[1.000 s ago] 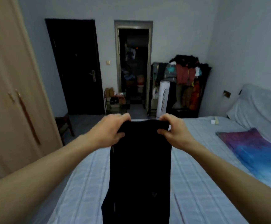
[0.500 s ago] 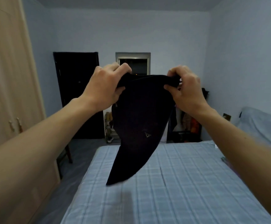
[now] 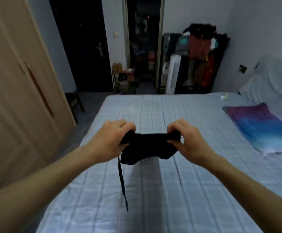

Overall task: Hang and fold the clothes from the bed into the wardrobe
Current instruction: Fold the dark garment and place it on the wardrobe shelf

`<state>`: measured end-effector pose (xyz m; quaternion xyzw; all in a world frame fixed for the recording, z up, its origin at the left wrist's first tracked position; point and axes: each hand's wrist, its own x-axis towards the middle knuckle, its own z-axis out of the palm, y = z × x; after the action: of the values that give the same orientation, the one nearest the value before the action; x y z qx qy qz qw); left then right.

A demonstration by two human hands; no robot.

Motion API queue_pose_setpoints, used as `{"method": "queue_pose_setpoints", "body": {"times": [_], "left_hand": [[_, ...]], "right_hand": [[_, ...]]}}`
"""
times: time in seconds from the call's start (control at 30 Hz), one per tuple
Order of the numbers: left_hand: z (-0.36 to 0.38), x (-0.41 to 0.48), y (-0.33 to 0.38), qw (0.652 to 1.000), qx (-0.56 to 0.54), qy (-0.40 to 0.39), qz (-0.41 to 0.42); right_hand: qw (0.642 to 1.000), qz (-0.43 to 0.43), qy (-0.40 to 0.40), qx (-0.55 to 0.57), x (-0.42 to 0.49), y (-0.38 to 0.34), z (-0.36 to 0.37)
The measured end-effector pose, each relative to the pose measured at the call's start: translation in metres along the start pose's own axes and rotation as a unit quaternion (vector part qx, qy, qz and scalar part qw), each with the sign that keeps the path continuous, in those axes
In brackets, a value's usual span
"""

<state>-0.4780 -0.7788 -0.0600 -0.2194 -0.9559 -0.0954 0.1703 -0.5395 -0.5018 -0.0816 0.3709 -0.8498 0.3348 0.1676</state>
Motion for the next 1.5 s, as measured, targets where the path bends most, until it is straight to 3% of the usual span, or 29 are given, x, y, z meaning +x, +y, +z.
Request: {"method": "queue_pose_setpoints", "body": {"times": [0.17,0.33,0.77,0.93,1.13,1.3,1.5], "left_hand": [[0.07,-0.102,0.061,0.994,-0.043,-0.101,0.023],[0.101,-0.187,0.093,0.983,-0.079,-0.162,0.032],[0.082,-0.303,0.098,0.986,-0.115,-0.12,0.03],[0.08,-0.325,0.102,0.98,-0.131,-0.142,0.041],[0.093,-0.318,0.087,0.976,-0.148,-0.161,0.018],[0.106,-0.257,0.048,0.971,-0.181,-0.146,-0.057],[0.135,-0.17,0.006,0.937,-0.263,-0.144,-0.178]], "right_hand": [[0.991,0.09,-0.07,0.069,-0.147,-0.015,0.038],[0.977,0.155,-0.096,0.11,-0.238,-0.048,0.073],[0.975,0.184,-0.096,0.077,-0.298,-0.154,0.107],[0.966,0.205,-0.127,0.095,-0.318,-0.17,0.107],[0.955,0.227,-0.161,0.099,-0.3,-0.149,0.116],[0.959,0.232,-0.12,0.114,-0.239,-0.096,0.134],[0.944,0.276,-0.068,0.165,-0.161,-0.011,0.155]]}}
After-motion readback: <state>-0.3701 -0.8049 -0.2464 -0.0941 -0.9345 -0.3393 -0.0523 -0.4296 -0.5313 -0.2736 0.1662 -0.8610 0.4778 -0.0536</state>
